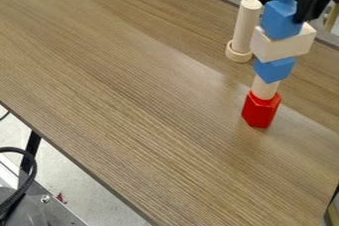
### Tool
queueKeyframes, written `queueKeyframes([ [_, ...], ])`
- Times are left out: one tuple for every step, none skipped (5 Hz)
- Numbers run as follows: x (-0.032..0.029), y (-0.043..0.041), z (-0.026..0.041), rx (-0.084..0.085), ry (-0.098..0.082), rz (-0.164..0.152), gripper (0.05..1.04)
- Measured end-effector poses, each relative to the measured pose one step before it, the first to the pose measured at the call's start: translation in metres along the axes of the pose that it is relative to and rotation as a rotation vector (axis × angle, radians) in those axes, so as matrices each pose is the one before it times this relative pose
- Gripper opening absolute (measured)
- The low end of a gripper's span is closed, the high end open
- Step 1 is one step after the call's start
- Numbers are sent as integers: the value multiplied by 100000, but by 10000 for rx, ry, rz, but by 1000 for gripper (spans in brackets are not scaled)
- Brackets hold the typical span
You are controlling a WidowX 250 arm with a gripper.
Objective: Put the blue cube on top of the cuboid
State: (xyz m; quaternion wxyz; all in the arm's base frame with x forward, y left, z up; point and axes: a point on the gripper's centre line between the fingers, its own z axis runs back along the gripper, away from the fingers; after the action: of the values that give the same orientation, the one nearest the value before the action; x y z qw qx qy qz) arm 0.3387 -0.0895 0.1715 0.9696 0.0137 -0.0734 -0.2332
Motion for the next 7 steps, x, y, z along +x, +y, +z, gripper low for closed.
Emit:
queueKeyframes([
  [219, 57, -140, 45, -7, -88, 583],
  [558, 66, -637, 263, 91, -143, 806],
  [93, 169, 190, 125, -24, 67, 1006],
  [34, 166, 265, 125, -26, 85, 1002],
  [-123, 350, 1791, 249, -456, 161, 1000],
  [-423, 376, 3128, 353, -792, 332, 1000],
  [-1912, 403, 3287, 106, -206, 363, 1000],
])
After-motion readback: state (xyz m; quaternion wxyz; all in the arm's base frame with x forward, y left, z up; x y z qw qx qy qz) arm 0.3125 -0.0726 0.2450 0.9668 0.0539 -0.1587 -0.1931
